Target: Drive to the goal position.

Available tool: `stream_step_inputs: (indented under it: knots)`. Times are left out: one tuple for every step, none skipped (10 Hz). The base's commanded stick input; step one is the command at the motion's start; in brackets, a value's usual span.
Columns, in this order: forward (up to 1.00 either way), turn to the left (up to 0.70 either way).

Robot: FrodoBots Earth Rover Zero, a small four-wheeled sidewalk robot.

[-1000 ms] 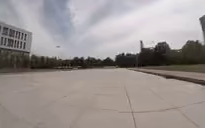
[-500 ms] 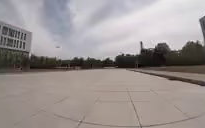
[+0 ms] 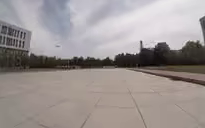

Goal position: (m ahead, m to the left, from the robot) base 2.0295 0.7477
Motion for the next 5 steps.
stream_step_inputs:
  knots:
    - [0.70,0.00]
    - [0.70,0.00]
    - [0.70,0.00]
    - [0.70,0.00]
    - [0.70,0.00]
